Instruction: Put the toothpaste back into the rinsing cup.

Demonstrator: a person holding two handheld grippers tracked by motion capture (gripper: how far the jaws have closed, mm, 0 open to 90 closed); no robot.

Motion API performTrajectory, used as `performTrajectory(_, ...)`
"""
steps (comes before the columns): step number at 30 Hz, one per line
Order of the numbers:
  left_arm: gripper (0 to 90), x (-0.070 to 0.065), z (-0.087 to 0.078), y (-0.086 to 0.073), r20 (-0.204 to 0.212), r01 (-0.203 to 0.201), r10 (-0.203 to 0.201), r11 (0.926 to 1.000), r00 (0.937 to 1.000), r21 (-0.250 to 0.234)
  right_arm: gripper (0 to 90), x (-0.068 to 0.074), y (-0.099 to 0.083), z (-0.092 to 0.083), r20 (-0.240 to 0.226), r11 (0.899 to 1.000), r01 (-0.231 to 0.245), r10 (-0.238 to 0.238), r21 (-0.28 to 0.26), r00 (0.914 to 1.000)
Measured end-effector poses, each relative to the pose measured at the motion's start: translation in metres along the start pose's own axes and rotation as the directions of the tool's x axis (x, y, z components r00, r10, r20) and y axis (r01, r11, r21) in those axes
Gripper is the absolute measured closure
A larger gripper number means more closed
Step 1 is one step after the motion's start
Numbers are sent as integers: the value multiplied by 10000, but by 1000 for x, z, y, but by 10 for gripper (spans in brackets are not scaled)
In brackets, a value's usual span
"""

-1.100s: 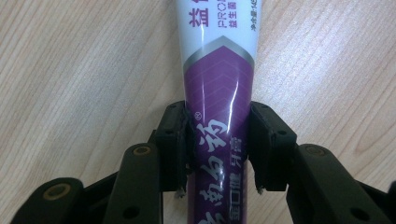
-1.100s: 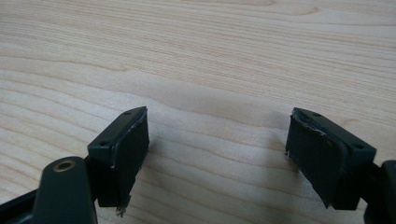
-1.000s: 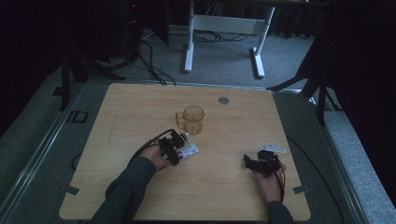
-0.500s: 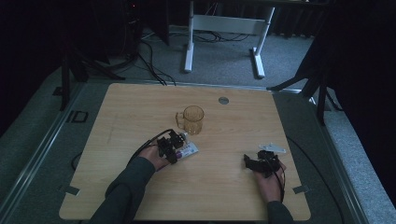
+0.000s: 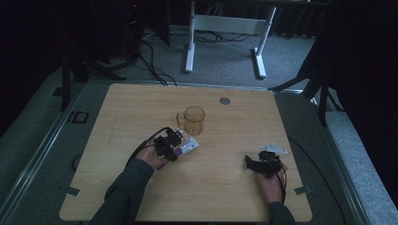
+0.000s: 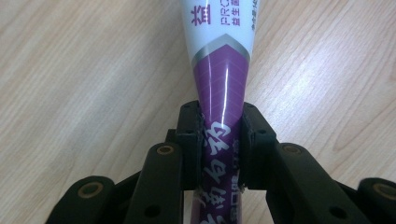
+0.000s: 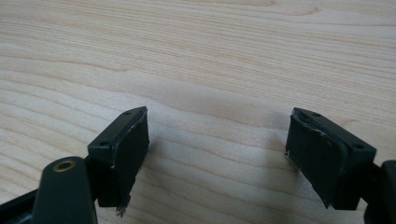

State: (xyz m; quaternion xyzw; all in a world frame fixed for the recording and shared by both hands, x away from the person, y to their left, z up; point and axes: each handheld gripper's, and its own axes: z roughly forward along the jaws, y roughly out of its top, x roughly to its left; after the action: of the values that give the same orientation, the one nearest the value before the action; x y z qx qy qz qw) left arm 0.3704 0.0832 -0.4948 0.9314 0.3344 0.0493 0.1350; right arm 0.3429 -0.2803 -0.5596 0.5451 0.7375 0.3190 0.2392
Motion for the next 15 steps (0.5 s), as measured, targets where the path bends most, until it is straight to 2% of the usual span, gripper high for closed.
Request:
performTrajectory(11,735,-3,-14,0,-34,69,-71,9978,10000,-659,214,0,0,0,-2,10000,-26,26,-9,10000)
performTrajectory(15,735,-1,-19,-1,-84,264,-273,9957,9996,-887,214,0,0,0,0,10000,-41,41,-13,10000)
